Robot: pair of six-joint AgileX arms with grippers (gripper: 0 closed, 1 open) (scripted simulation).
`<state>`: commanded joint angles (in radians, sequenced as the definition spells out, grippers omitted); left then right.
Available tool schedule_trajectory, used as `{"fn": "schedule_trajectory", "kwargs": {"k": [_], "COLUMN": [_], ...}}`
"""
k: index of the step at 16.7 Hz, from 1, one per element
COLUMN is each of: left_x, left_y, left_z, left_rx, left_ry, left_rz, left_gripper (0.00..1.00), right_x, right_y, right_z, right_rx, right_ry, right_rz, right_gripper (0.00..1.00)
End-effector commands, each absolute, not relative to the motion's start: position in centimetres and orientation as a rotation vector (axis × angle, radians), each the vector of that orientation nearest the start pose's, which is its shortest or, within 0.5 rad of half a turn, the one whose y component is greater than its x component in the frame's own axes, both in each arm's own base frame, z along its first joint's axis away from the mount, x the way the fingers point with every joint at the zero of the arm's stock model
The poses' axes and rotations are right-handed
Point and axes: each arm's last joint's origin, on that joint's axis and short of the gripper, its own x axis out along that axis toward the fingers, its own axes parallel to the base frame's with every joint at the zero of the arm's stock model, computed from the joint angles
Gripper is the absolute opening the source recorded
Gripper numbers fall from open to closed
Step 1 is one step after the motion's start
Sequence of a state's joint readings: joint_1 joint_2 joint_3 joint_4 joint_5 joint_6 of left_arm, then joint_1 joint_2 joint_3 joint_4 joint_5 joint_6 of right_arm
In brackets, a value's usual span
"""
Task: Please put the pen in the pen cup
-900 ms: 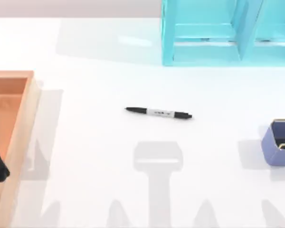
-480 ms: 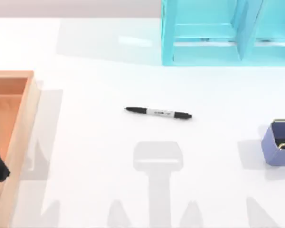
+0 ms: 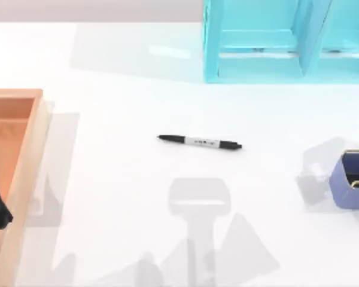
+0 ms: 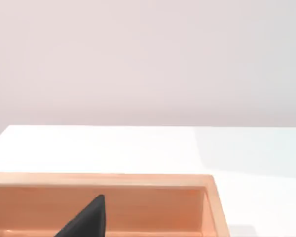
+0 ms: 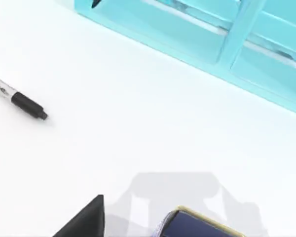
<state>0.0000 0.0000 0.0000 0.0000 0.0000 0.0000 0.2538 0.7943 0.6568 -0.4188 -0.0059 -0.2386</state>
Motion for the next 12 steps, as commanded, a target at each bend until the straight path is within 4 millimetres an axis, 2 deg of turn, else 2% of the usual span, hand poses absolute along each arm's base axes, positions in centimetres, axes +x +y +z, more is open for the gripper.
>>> {"fn": "schedule_trajectory", "kwargs": {"k": [3,6,9,12], "left_x": [10.6,10.6,10.6,10.6], "left_y": [-0.1,-0.1,-0.1,-0.1], "left_z": [16.0,16.0,16.0,16.0], "left_rx": [0.000,0.000,0.000,0.000], "left_ry": [0.000,0.000,0.000,0.000], "left_rz": [0.000,0.000,0.000,0.000], "left_gripper": [1.00,1.00,1.00,1.00], "right_x": [21.7,26.9,31.5,34.9], "right_y": [7.7,12.0,17.0,21.9], "right_z": [28.3,28.7,27.4,24.8], "right_rx": [-0.451,-0.614,-0.778,-0.930], "right_ry": [0.693,0.846,0.970,1.060], "right_rz": [0.434,0.556,0.676,0.781], "right_gripper": [1.00,1.00,1.00,1.00]}}
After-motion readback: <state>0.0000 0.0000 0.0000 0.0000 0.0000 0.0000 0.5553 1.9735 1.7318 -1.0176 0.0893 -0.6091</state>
